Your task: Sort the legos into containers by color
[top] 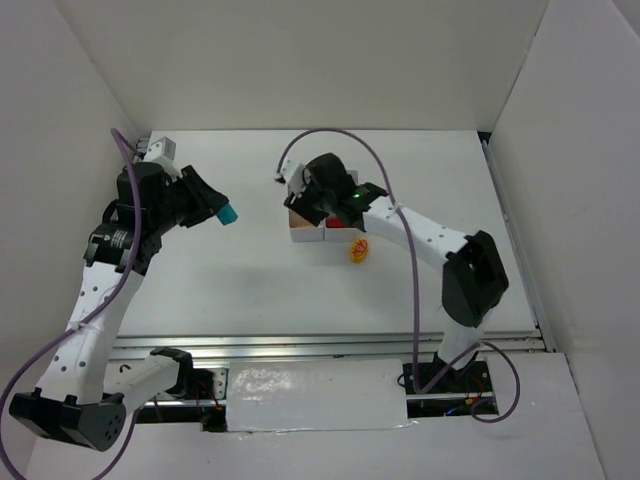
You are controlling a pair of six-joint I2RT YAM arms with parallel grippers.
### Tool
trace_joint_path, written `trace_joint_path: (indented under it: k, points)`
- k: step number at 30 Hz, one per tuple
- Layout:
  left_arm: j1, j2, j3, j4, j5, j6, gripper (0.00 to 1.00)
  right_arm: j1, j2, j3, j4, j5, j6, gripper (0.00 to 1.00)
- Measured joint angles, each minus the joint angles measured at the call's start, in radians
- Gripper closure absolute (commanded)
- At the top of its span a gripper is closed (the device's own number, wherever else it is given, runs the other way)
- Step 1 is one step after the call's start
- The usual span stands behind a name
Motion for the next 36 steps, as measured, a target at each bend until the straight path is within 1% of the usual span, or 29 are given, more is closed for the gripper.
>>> trace_joint_path:
  k: [1,3,4,5,8,10,12,14,17,21,25,32,36]
  points:
    - [0.001,0.003,-0.010,0.019,0.007,-0.003,1.00,-0.011,-0.051,-0.025,0.025,-0.010,0.033,0.26]
    - [0.002,0.015,-0.042,0.072,0.036,-0.024,1.00,-0.046,-0.171,-0.071,0.074,-0.016,0.112,0.20]
    - [0.002,0.022,-0.066,0.115,0.055,-0.040,1.00,-0.068,-0.241,-0.097,0.106,-0.013,0.153,0.03]
    - [0.004,0.037,-0.090,0.158,0.077,-0.055,1.00,-0.084,-0.306,-0.117,0.131,-0.008,0.202,0.00]
    - [0.003,0.117,-0.155,0.326,0.145,-0.126,1.00,-0.151,-0.513,-0.192,0.209,0.026,0.362,0.00]
    - [-0.006,0.206,-0.184,0.434,0.171,-0.158,1.00,-0.193,-0.649,-0.243,0.220,0.044,0.497,0.00]
    - [-0.031,0.293,-0.189,0.508,0.160,-0.175,1.00,-0.223,-0.742,-0.294,0.218,0.050,0.607,0.00]
    - [-0.068,0.369,-0.189,0.587,0.142,-0.171,1.00,-0.245,-0.824,-0.354,0.177,0.053,0.704,0.00]
    - [-0.117,0.451,-0.192,0.729,0.129,-0.156,1.00,-0.247,-0.898,-0.431,0.127,0.045,0.786,0.00]
    - [-0.146,0.519,-0.212,0.922,0.097,-0.146,1.00,-0.248,-0.992,-0.545,0.037,0.022,0.856,0.00]
    - [-0.171,0.598,-0.212,1.050,0.031,-0.136,1.00,-0.250,-1.061,-0.557,-0.018,0.002,0.882,0.00]
    - [-0.219,0.682,-0.198,1.119,-0.049,-0.090,1.00,-0.250,-1.123,-0.552,-0.058,-0.011,0.883,0.00]
    - [-0.245,0.690,-0.188,1.143,-0.089,-0.061,0.92,-0.252,-1.123,-0.534,-0.083,-0.030,0.867,0.00]
